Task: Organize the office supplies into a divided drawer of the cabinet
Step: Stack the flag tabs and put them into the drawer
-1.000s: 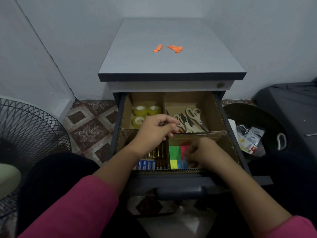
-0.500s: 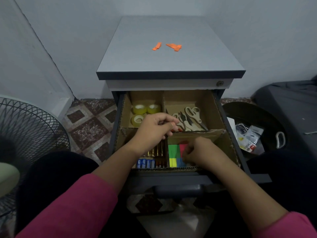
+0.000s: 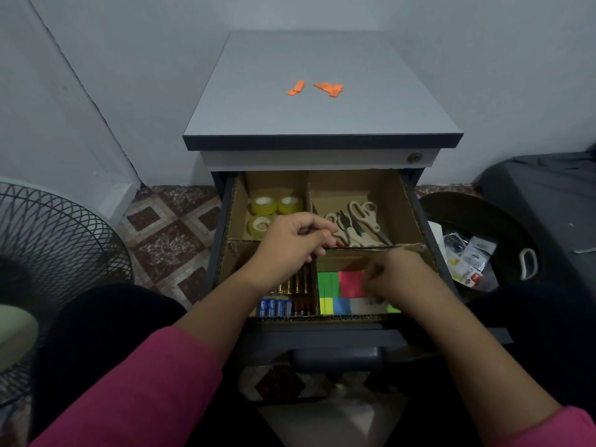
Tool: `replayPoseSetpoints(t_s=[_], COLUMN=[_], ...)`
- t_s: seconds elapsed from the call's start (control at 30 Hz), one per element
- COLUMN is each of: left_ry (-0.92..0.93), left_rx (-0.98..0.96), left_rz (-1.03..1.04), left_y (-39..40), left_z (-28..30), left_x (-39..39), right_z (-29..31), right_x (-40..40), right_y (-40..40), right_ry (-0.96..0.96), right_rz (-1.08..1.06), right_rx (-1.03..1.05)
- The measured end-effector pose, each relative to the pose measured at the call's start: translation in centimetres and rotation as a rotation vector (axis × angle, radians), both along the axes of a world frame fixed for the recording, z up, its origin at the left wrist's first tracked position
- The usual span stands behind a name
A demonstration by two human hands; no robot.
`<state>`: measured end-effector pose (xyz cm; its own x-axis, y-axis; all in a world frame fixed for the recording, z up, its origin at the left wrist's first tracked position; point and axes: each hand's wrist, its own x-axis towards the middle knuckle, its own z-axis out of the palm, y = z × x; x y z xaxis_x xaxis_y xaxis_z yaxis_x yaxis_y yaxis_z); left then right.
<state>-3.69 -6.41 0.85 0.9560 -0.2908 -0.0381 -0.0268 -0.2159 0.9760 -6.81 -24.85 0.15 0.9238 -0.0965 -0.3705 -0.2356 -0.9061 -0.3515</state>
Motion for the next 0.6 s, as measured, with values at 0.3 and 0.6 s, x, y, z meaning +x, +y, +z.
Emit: replayPoseSetpoints(t_s=[0.3, 0.6], left_ry=[0.0, 0.004], left_rx=[0.004, 0.01], left_rz=[-0.004, -0.003], left_y=[-0.1, 0.0], left_z=[-0.1, -0.1], left_x=[0.0, -0.1], right_z=[-0.5, 0.1], right_x=[-0.3, -0.3], right_y=[-1.4, -0.6], right_ry=[-0.1, -0.01], right_rz=[-0.042, -0.027], right_rx=[-0.263, -0.28])
